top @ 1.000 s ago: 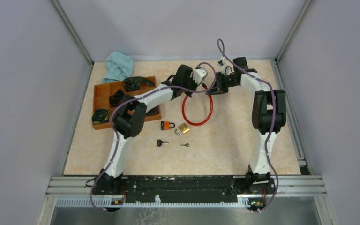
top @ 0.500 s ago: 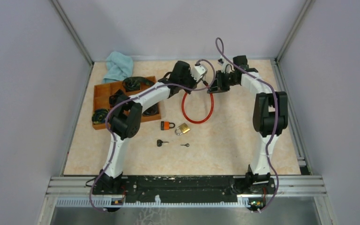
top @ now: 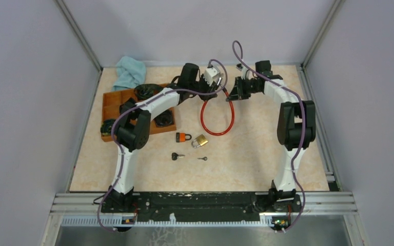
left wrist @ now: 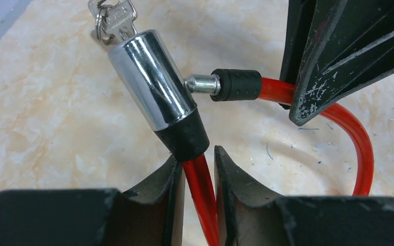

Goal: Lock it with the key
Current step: Lock the lock.

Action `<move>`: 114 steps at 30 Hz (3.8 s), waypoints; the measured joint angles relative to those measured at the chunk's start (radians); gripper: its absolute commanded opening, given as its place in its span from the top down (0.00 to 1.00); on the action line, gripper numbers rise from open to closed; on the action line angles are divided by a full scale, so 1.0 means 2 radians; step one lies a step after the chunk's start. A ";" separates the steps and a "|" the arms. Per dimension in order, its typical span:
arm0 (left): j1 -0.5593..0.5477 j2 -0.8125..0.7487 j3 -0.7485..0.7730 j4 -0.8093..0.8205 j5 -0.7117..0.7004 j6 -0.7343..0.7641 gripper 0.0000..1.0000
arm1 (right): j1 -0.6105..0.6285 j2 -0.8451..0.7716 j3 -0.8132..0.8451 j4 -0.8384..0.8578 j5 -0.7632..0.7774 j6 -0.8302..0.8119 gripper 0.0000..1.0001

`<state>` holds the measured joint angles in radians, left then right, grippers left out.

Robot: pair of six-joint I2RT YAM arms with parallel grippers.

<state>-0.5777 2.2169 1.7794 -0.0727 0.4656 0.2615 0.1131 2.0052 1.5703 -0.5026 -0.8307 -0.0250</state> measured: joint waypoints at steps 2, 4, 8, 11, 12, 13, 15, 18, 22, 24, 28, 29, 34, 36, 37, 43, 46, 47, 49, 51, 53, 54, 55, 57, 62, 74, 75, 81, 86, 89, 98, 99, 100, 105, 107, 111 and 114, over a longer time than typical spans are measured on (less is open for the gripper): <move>0.002 -0.002 -0.006 0.004 0.012 -0.003 0.74 | 0.000 -0.001 0.000 -0.004 -0.005 -0.009 1.00; 0.005 -0.005 -0.011 0.006 0.022 -0.005 0.78 | 0.000 -0.001 0.000 -0.010 -0.010 -0.020 1.00; 0.009 -0.008 -0.014 0.007 0.044 -0.006 0.86 | 0.000 -0.002 0.001 -0.029 -0.027 -0.056 1.00; 0.010 -0.008 -0.016 0.006 0.060 0.004 0.90 | 0.000 -0.002 0.011 -0.063 -0.034 -0.094 1.00; 0.010 -0.009 -0.017 0.005 0.066 0.012 0.91 | 0.000 -0.002 0.017 -0.077 -0.036 -0.107 1.00; 0.010 -0.010 -0.017 0.004 0.070 0.019 0.91 | 0.000 -0.002 0.025 -0.094 -0.037 -0.122 1.00; 0.010 -0.015 -0.017 0.000 0.076 0.035 0.92 | 0.000 -0.002 0.037 -0.115 -0.039 -0.144 1.00; 0.011 -0.025 -0.017 -0.007 0.083 0.061 0.92 | 0.000 -0.003 0.044 -0.126 -0.042 -0.172 1.00; 0.011 -0.037 -0.019 -0.017 0.086 0.092 0.94 | 0.001 -0.010 0.044 -0.127 -0.043 -0.188 1.00; 0.011 -0.042 -0.021 -0.020 0.085 0.107 0.94 | 0.001 -0.013 0.048 -0.133 -0.043 -0.192 1.00; 0.011 -0.055 -0.028 -0.020 0.073 0.132 0.95 | 0.001 -0.015 0.061 -0.138 -0.043 -0.197 1.00; 0.011 -0.058 -0.030 -0.020 0.071 0.136 0.96 | 0.001 -0.015 0.063 -0.139 -0.043 -0.197 1.00; 0.011 -0.071 -0.043 -0.019 0.049 0.157 0.98 | 0.002 -0.021 0.068 -0.140 -0.046 -0.192 1.00; 0.010 -0.073 -0.045 -0.017 0.036 0.161 0.98 | 0.002 -0.021 0.074 -0.142 -0.047 -0.187 1.00; 0.009 -0.074 -0.047 -0.014 0.028 0.162 0.98 | 0.002 -0.022 0.075 -0.142 -0.048 -0.185 1.00; -0.003 -0.081 -0.061 0.002 -0.013 0.164 0.99 | 0.006 -0.030 0.076 -0.124 -0.056 -0.155 1.00; -0.009 -0.082 -0.062 0.010 -0.041 0.163 0.99 | 0.005 -0.032 0.075 -0.116 -0.057 -0.136 1.00; -0.010 -0.082 -0.062 0.011 -0.046 0.163 0.99 | 0.005 -0.033 0.072 -0.110 -0.057 -0.130 1.00; -0.011 -0.082 -0.063 0.013 -0.051 0.158 0.97 | 0.006 -0.037 0.063 -0.099 -0.057 -0.119 1.00; -0.011 -0.082 -0.064 0.013 -0.051 0.155 0.95 | 0.006 -0.043 0.049 -0.084 -0.056 -0.105 1.00; -0.012 -0.082 -0.067 0.013 -0.051 0.153 0.93 | 0.006 -0.047 0.039 -0.073 -0.053 -0.095 1.00; -0.012 -0.083 -0.069 0.014 -0.051 0.152 0.91 | 0.006 -0.049 0.036 -0.069 -0.051 -0.093 1.00; -0.012 -0.085 -0.072 0.014 -0.051 0.150 0.90 | 0.006 -0.050 0.034 -0.066 -0.048 -0.092 1.00; -0.012 -0.090 -0.077 0.014 -0.048 0.147 0.85 | 0.007 -0.054 0.027 -0.059 -0.044 -0.091 1.00; -0.005 -0.104 -0.082 0.013 -0.017 0.136 0.74 | 0.008 -0.076 -0.001 -0.019 -0.039 -0.095 1.00; 0.024 -0.130 -0.105 0.012 0.142 0.112 0.62 | 0.009 -0.143 -0.098 0.121 -0.061 -0.154 1.00; 0.026 -0.130 -0.107 0.011 0.152 0.112 0.63 | 0.009 -0.150 -0.112 0.136 -0.064 -0.157 1.00; 0.031 -0.131 -0.113 0.006 0.188 0.109 0.82 | 0.008 -0.183 -0.158 0.180 -0.086 -0.170 1.00; 0.035 -0.132 -0.113 0.006 0.199 0.098 0.95 | 0.009 -0.187 -0.158 0.177 -0.109 -0.194 1.00; 0.035 -0.132 -0.113 0.006 0.202 0.093 0.98 | 0.009 -0.188 -0.156 0.156 -0.110 -0.216 1.00; 0.031 -0.155 -0.134 0.006 0.190 0.113 1.00 | 0.016 -0.204 -0.164 0.131 -0.103 -0.254 0.98; 0.031 -0.159 -0.138 0.006 0.187 0.117 1.00 | 0.019 -0.208 -0.170 0.135 -0.101 -0.255 0.98; 0.031 -0.165 -0.143 0.005 0.184 0.122 1.00 | 0.022 -0.211 -0.175 0.139 -0.099 -0.257 0.98; 0.031 -0.187 -0.167 -0.002 0.161 0.153 1.00 | 0.037 -0.214 -0.191 0.162 -0.087 -0.256 0.98; 0.029 -0.195 -0.179 -0.004 0.150 0.164 1.00 | 0.043 -0.214 -0.200 0.175 -0.083 -0.253 0.98; 0.023 -0.214 -0.206 -0.005 0.120 0.188 1.00 | 0.051 -0.214 -0.220 0.198 -0.079 -0.243 0.98; 0.015 -0.220 -0.218 -0.003 0.098 0.199 1.00 | 0.052 -0.214 -0.234 0.211 -0.078 -0.238 0.98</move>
<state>-0.5480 1.7760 1.3434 -0.0788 0.6617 0.6594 0.2169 1.5768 1.1030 -0.0811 -0.9874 -0.5007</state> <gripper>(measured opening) 0.208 0.106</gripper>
